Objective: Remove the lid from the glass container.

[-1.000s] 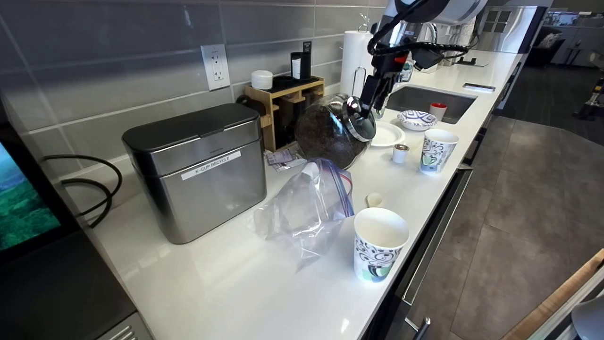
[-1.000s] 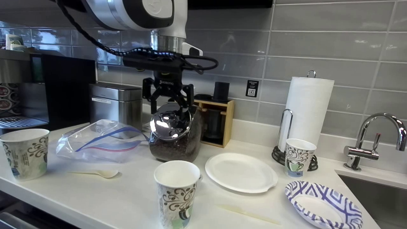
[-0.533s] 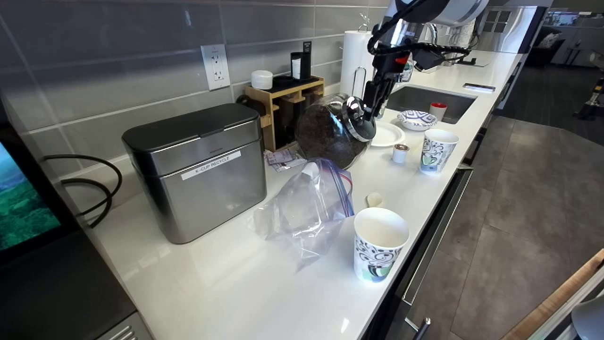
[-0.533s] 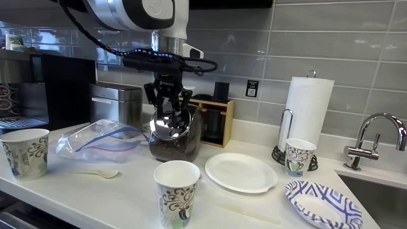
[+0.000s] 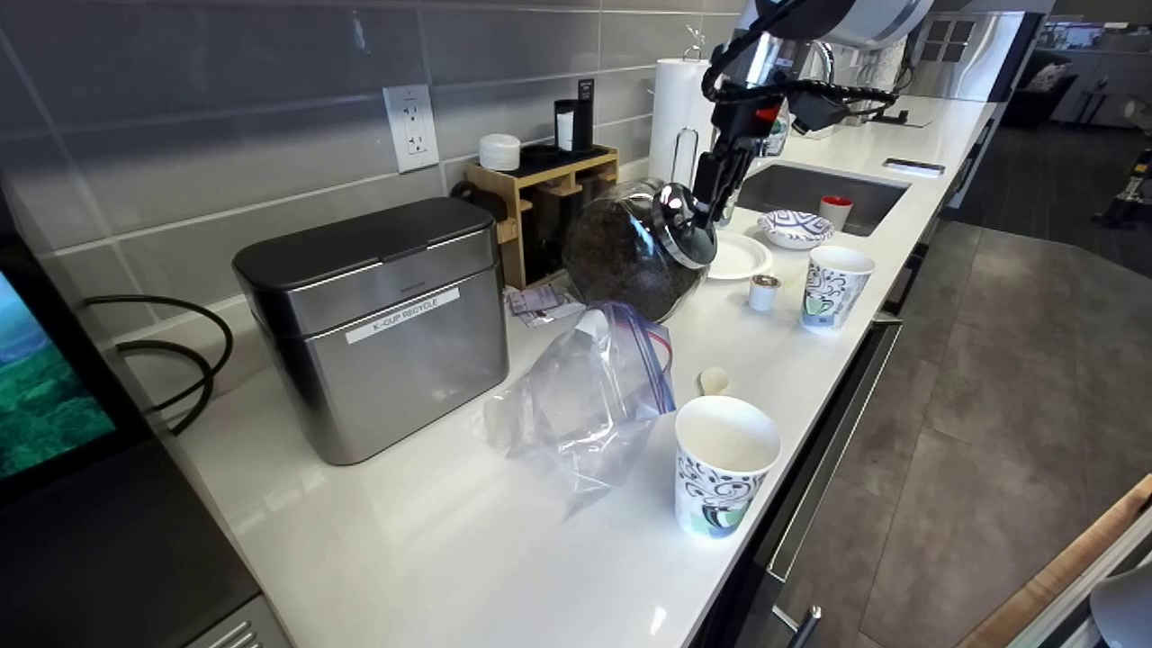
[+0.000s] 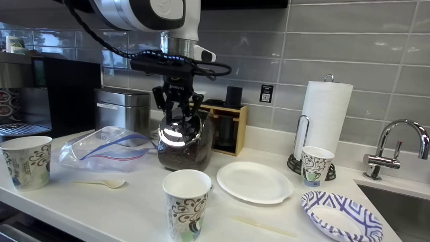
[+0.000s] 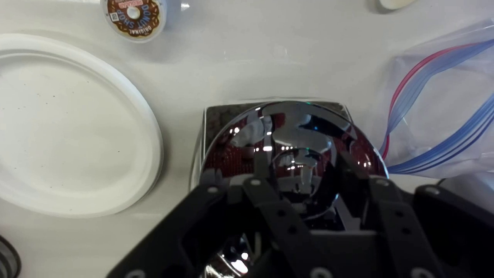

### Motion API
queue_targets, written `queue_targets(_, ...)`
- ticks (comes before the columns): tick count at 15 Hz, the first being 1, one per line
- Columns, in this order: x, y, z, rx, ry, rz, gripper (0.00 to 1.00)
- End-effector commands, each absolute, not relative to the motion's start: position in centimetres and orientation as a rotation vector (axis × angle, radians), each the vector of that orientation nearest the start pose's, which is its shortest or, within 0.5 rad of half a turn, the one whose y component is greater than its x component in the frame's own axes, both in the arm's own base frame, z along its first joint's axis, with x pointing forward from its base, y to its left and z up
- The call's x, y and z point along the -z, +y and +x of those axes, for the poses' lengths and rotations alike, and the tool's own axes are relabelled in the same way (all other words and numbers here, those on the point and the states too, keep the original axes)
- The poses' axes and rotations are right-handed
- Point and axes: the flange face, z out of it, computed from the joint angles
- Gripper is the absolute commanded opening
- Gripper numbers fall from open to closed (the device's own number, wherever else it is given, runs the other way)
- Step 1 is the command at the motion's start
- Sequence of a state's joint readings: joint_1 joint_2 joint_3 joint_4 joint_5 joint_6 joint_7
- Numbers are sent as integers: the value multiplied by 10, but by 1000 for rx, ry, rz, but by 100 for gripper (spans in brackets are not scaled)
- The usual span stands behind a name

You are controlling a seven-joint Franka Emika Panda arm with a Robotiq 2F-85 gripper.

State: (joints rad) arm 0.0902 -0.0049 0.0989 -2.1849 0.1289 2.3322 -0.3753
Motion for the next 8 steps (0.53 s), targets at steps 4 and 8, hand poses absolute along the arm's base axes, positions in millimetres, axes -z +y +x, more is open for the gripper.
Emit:
queue_targets(4, -443, 100, 525, 263, -787, -2926, 21)
queue_targets(8, -455, 102, 525, 267, -807, -2919, 21)
